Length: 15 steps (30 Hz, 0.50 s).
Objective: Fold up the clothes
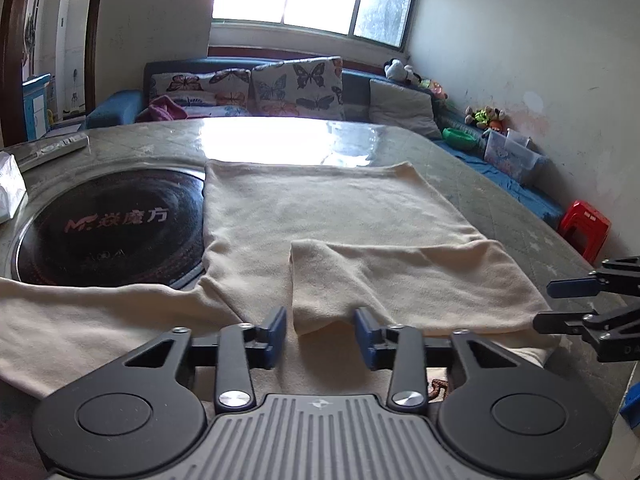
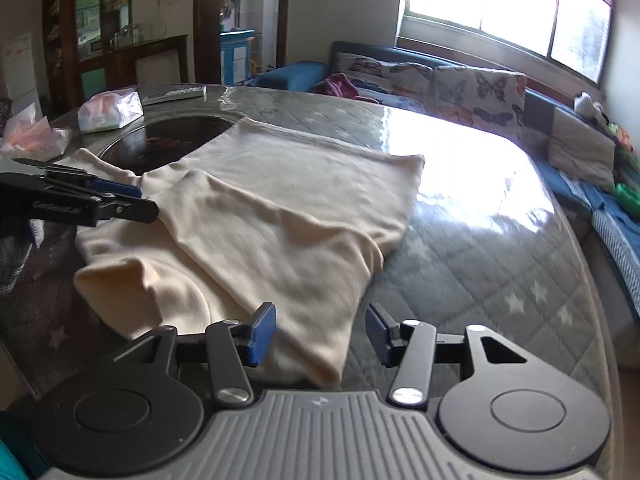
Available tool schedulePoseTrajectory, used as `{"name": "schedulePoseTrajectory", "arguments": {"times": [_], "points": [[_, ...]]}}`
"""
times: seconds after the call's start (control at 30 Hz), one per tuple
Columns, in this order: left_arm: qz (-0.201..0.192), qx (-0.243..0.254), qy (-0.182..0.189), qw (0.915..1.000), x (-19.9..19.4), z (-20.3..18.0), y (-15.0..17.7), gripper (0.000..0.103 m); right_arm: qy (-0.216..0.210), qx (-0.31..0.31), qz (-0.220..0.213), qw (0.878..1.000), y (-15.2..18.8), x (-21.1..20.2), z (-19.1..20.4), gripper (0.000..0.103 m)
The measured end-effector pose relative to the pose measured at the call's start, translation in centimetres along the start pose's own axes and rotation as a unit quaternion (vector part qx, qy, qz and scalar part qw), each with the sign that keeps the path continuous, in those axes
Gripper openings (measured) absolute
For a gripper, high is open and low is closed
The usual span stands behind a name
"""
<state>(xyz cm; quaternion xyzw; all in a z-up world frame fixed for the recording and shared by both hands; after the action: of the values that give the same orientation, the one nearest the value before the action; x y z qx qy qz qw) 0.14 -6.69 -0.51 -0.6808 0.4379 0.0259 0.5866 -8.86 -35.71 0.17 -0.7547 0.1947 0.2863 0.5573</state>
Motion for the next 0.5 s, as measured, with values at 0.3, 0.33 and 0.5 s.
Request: {"name": "schedulePoseTrajectory", "arguments": {"times": [0.3,0.33,0.5], "points": [[-0.020,0.038,0.006,0.9991,-0.8,-2.9,-3.5,0.008,0.010,0.012,-0.020,1.000,1.7,0.1,-0.1,0.062],[-0.026,0.048,0.013,0.9984,-1.0,-3.7,-4.5,0.008,0.010,0.013,-0.023,1.000,1.6,0.1,0.0,0.064],[-0.056,0.100,0.049,0.9922,-1.6,-8.0,-9.4,0.008,0.010,0.028,-0.034,0.999,1.6,0.2,0.0,0.066]]}}
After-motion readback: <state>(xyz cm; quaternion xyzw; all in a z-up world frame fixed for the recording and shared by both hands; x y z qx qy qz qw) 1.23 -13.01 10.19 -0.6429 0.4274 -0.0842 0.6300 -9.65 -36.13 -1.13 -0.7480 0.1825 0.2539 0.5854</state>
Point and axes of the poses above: each gripper's, at about its wrist camera, not at the fingertips, and x roughly the way its jaws point, z to its left, y to its underside, the point moved 3 cm from there along x, roughly the way its jaws point, and after that the axes turned 15 degrees about y, right-handed, at the moved point
